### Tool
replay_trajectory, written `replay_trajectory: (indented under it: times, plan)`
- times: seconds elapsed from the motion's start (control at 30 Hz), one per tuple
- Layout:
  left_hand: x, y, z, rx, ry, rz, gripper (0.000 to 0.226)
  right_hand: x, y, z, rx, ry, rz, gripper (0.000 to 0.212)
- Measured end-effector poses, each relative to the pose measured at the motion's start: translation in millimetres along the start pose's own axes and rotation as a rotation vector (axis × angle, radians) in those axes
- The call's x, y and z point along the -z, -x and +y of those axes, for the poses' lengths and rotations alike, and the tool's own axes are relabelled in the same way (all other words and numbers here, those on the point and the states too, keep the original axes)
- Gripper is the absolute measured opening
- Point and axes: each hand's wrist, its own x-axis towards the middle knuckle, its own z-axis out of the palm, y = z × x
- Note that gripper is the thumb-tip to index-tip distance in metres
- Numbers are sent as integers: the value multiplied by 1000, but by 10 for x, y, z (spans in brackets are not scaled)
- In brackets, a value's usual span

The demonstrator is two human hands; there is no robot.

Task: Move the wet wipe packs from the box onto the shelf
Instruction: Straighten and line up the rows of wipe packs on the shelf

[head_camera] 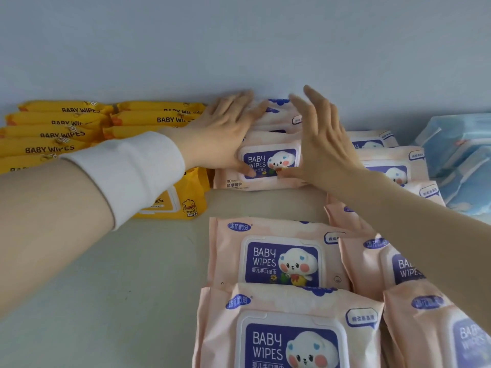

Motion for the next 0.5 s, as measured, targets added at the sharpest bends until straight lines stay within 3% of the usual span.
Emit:
replay_trajectory:
  times: [0.1, 0.4, 0.5]
  plan:
    - [-36, -36, 19, 13, 7, -57, 120, -23, -16, 53, -16, 68, -71, 120]
    - [-29, -24, 18, -9, -13, -34, 116, -109, -13, 32, -7, 114, -28, 116]
    - [-64, -29, 51, 14, -12, -37, 111, -216, -33, 20, -35, 155, 12, 102]
